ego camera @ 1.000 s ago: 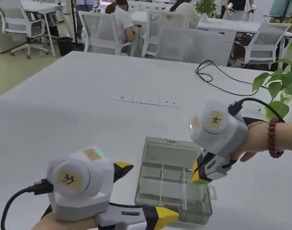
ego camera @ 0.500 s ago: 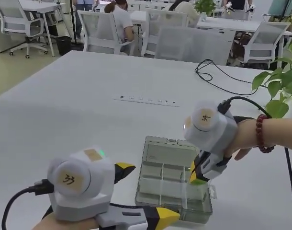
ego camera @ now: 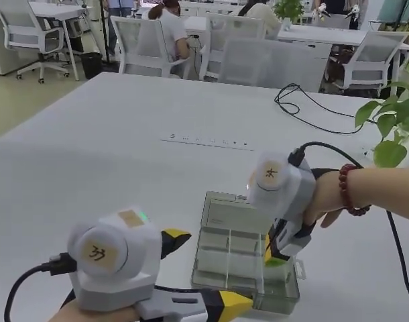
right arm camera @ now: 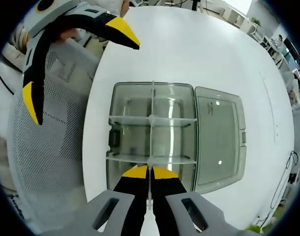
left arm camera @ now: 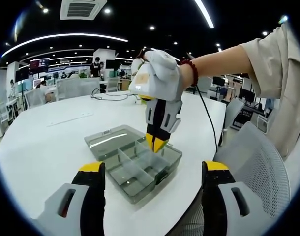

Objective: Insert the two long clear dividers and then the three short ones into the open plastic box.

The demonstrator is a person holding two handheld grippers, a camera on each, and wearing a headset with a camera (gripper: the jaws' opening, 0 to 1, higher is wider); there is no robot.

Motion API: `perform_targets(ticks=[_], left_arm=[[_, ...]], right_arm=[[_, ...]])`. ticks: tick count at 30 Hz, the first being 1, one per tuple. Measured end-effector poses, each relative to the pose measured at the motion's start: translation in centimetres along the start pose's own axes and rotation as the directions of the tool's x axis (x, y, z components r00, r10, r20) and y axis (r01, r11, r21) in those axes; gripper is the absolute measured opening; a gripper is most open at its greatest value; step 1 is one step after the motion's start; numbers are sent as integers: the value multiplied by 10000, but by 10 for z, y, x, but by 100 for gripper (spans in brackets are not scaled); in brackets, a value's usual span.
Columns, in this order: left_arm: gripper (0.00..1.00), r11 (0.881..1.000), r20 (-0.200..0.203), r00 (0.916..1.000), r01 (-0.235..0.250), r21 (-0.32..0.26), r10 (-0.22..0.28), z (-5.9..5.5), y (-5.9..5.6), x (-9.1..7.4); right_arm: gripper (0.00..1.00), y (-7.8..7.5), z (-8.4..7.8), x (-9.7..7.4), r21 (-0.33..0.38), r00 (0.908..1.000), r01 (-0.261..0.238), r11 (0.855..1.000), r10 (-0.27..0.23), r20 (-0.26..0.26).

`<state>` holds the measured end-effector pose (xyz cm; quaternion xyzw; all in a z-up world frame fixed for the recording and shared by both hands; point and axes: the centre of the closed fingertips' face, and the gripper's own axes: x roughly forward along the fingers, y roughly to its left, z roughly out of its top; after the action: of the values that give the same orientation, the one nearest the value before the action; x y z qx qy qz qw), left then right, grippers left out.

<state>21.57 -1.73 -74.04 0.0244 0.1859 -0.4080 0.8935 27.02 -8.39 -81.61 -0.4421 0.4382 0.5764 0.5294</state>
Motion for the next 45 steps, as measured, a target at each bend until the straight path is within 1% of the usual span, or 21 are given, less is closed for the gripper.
perform_targets(ticks=[2,6,9,15,17,19,20,23,26,27,28,31,32,33,34,36,38,40,42,45], left_arm=[[81,10000,-31,10000,6,-22,-6,-1,0,0],[81,10000,-38,10000,5,-27,-5,-1,0,0],[80,10000,-159,9999,-3,3,3,-3,0,0],[80,10000,-177,9998,-29,-39,28,-3,1,0],[80,10000,-191,9998,-31,-18,31,-3,1,0],[80,10000,-211,9998,-55,-40,54,-4,2,0],[80,10000,-209,9998,-54,-40,53,-4,2,0],[80,10000,-200,9998,-71,-41,70,-4,3,1],[80,10000,-242,9997,-94,-23,93,-4,3,1],[80,9999,-251,9996,-109,-22,108,-5,4,1],[80,9999,-251,9996,-123,-25,122,-5,4,1],[79,9999,-295,9995,-119,-2,119,-5,4,1],[79,9999,-311,9994,-115,21,116,-5,4,1],[79,9999,-324,9994,-117,40,118,-5,4,1],[79,9999,-328,9994,-127,48,129,-5,4,1],[78,9999,-351,9993,-150,42,152,-6,4,1],[78,9998,-402,9990,-198,92,201,-6,5,0],[78,9998,-415,9990,-187,103,191,-5,5,-1],[78,9997,-409,9989,-223,116,227,-4,6,-2],[78,9994,-473,9985,-281,183,290,-4,8,-4]], right_arm=[[2,0,-1,2,159,10000,-1,9999,0,12],[2,0,-3,10,207,10000,11,9998,-12,44],[2,-1,-4,15,335,10000,-41,9994,38,84],[2,-1,-5,20,260,10000,-61,9996,59,71],[2,-1,-6,22,323,9999,-53,9995,50,94],[2,-1,-6,21,533,9997,-125,9985,115,200],[2,-1,-6,21,519,9997,-123,9986,112,211],[2,0,-6,22,450,9995,-47,9990,32,328],[3,-1,-6,22,620,9986,7,9981,-39,523],[3,-1,-6,22,503,9979,64,9987,-96,641],[3,-1,-6,23,530,9972,141,9985,-180,729],[7,-5,-9,23,756,9962,400,9963,-457,745],[8,-6,-10,21,792,9952,457,9958,-523,828],[9,-7,-8,20,935,9934,471,9945,-565,1002],[9,-7,-6,18,1263,9909,456,9909,-609,1201],[11,-8,-5,14,1455,9873,555,9878,-760,1394],[16,-8,-2,8,1696,9814,578,9838,-871,1709],[19,-8,1,2,1914,9730,633,9795,-1032,2065],[21,-5,-1,-2,2078,9701,645,9760,-1102,2161],[25,-1,-1,-11,2525,9574,683,9652,-1346,2554]])
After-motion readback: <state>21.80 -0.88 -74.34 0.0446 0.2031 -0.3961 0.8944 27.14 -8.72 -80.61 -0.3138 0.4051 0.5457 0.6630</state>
